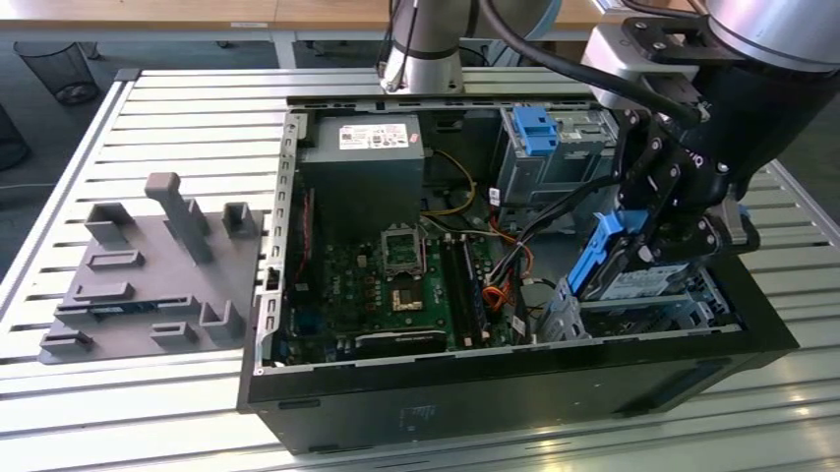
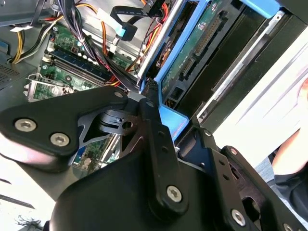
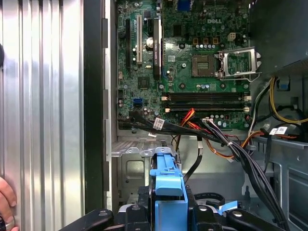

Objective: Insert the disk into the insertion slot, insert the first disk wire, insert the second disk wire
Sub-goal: 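Insert the disk into the insertion slot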

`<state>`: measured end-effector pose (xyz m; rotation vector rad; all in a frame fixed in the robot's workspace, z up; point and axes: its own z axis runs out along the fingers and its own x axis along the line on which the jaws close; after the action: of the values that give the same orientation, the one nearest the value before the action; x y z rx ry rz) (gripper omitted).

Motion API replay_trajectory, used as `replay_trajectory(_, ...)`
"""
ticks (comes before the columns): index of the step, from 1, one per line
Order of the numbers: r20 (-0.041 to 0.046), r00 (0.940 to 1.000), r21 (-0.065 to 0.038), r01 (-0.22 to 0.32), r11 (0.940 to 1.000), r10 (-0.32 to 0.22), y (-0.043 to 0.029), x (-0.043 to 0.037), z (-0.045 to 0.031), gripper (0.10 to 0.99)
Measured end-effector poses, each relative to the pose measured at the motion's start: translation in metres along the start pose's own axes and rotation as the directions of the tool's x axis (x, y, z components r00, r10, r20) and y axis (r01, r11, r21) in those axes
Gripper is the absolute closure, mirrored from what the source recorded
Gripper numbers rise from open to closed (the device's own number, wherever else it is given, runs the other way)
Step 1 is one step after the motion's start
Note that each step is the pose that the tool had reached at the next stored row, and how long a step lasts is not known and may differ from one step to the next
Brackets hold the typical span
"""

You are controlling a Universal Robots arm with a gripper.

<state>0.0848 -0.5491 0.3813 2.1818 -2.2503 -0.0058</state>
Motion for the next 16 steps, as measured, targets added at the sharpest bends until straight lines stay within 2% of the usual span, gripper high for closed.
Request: replay_trajectory(16,0.0000,1.0000,0.000,0.000,1.0000,0.000,0.0000,0.0000,0.0034,0.722)
